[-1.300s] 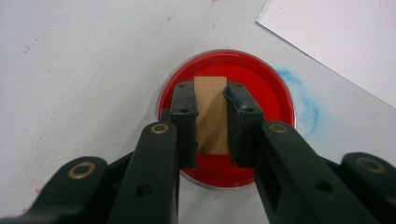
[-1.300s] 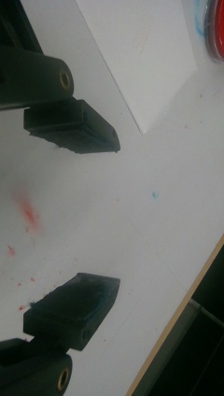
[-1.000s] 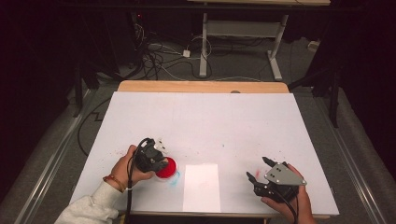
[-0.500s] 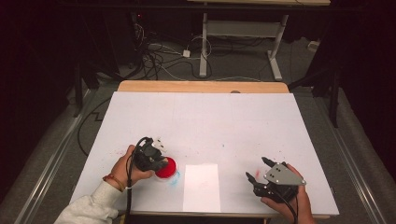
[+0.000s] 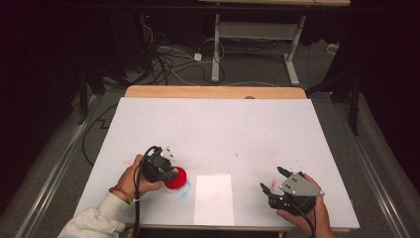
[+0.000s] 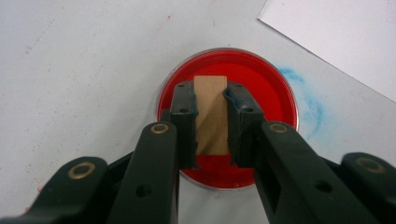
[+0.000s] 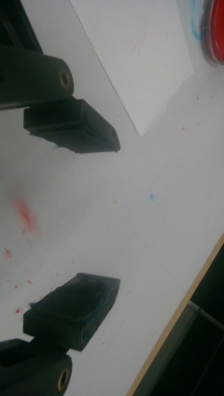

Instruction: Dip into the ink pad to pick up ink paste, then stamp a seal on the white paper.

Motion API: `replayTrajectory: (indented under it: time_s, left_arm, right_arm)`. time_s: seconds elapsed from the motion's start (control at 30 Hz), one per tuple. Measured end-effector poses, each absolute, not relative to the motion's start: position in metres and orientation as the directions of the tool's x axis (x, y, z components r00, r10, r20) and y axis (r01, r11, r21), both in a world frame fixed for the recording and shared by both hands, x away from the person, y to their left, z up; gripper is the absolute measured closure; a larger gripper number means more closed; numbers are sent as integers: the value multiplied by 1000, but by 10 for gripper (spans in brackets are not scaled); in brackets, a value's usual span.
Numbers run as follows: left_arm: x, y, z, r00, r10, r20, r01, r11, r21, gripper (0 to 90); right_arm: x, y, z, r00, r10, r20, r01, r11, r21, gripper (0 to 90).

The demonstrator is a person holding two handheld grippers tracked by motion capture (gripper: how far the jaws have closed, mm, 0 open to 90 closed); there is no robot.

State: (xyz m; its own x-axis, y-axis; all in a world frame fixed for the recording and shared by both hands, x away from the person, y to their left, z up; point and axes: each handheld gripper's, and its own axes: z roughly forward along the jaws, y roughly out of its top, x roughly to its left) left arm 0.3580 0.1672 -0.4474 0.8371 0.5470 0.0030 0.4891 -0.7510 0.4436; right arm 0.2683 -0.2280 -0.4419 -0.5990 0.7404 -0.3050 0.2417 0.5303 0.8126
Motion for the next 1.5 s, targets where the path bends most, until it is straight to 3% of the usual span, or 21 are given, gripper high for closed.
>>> replayTrajectory:
  time_s: [0.27,0.63,1.23,1.5]
  left_arm:
    - [359,171,-448,840,543,-14,486,-741,463,738]
    - [351,169,-445,830,557,33,475,-737,481,737]
    - [330,187,-400,833,550,54,400,-667,629,737]
    - [318,180,-390,853,517,74,357,-679,641,737]
  right_arm:
    - [274,-226,-444,-609,735,-298,249,534,808,295]
    - [273,-227,-443,-609,736,-296,249,532,809,295]
    - [270,-229,-444,-612,728,-309,242,545,803,295]
    - [267,-229,-441,-609,727,-315,229,542,808,295]
